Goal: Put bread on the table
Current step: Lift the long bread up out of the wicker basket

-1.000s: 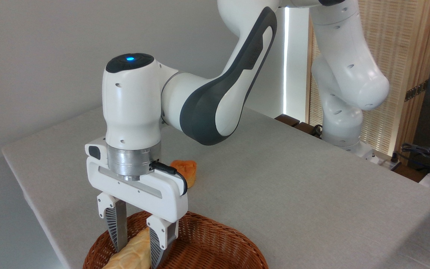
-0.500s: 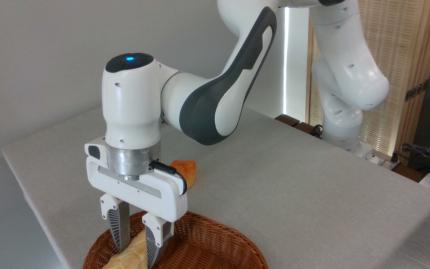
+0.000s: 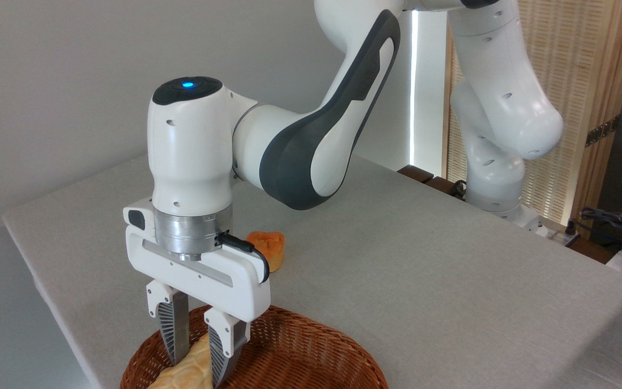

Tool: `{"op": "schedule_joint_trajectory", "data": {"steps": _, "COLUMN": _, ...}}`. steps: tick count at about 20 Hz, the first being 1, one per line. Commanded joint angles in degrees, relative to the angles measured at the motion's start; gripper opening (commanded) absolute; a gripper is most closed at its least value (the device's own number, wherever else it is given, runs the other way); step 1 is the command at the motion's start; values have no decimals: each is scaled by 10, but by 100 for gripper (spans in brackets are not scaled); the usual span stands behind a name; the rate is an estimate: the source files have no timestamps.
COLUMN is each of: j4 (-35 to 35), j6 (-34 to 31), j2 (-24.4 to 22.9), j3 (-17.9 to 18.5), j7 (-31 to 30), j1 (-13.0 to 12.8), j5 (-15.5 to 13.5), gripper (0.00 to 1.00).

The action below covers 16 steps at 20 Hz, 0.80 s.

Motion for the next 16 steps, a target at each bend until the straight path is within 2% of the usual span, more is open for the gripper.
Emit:
{"op": "schedule_joint_trajectory", "data": {"steps": 1, "j4": 2, "j6": 7, "j2": 4, "j3": 0, "j7": 8, "j1": 2, "j5": 2, "gripper": 28}}
{"op": "schedule_joint_trajectory", "data": {"steps": 5, "j4": 2, "j6": 6, "j2": -1, "j3": 1, "j7": 8, "j1": 1, "j5": 2, "gripper": 28}}
{"op": "schedule_joint_trajectory", "data": {"steps": 14, "j4": 1, "j6": 2, "j2": -74, "j3": 2, "j7": 6, "j1": 1, "j5": 2, "gripper": 29}}
{"op": "schedule_joint_trajectory", "data": {"steps": 16, "j4": 1, "j6": -18, "j2": -92, "j3": 2, "j7": 10, "j1": 0, "j5": 3, "gripper": 30}}
